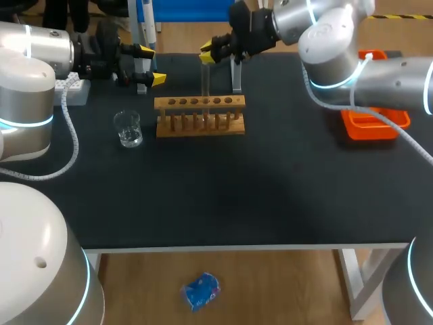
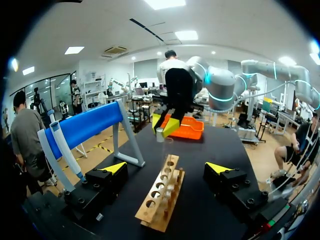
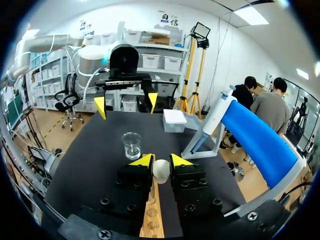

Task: Invert the test tube, pick up the pipette, mount the tip to pipette, aspirate from beaker and dispense into the tube, eject the tip, return the pipette, and cap with the stopper.

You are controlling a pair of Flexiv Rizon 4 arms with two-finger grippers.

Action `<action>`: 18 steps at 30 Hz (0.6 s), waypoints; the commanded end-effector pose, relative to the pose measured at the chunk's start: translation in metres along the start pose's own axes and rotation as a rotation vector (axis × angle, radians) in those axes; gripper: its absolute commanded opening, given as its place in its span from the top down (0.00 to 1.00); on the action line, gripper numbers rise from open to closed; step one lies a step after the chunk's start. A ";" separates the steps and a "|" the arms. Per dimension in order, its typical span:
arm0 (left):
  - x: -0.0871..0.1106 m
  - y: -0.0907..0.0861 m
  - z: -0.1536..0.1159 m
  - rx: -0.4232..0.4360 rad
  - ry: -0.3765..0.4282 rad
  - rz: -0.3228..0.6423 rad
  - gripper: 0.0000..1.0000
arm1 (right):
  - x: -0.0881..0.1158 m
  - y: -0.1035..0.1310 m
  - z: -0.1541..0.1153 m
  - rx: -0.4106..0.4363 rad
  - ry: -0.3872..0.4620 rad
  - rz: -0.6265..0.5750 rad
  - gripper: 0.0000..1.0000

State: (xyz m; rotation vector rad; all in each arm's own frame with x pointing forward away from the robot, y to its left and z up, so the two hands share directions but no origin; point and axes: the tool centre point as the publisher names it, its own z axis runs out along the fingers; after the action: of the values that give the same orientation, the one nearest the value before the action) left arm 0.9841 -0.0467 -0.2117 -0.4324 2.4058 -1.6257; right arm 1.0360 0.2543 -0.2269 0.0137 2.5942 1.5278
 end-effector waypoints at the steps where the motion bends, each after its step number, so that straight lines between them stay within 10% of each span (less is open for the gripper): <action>1: 0.001 0.000 -0.001 0.000 0.000 0.000 0.00 | 0.001 -0.001 0.001 0.005 0.004 -0.001 1.00; 18: 0.001 0.000 -0.001 0.000 0.000 0.000 0.00 | -0.004 0.011 -0.009 -0.009 -0.014 -0.028 1.00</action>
State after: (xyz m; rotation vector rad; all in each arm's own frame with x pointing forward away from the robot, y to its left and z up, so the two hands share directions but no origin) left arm 0.9841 -0.0467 -0.2117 -0.4324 2.4058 -1.6257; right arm 1.0407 0.2555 -0.2143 -0.0106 2.5656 1.5235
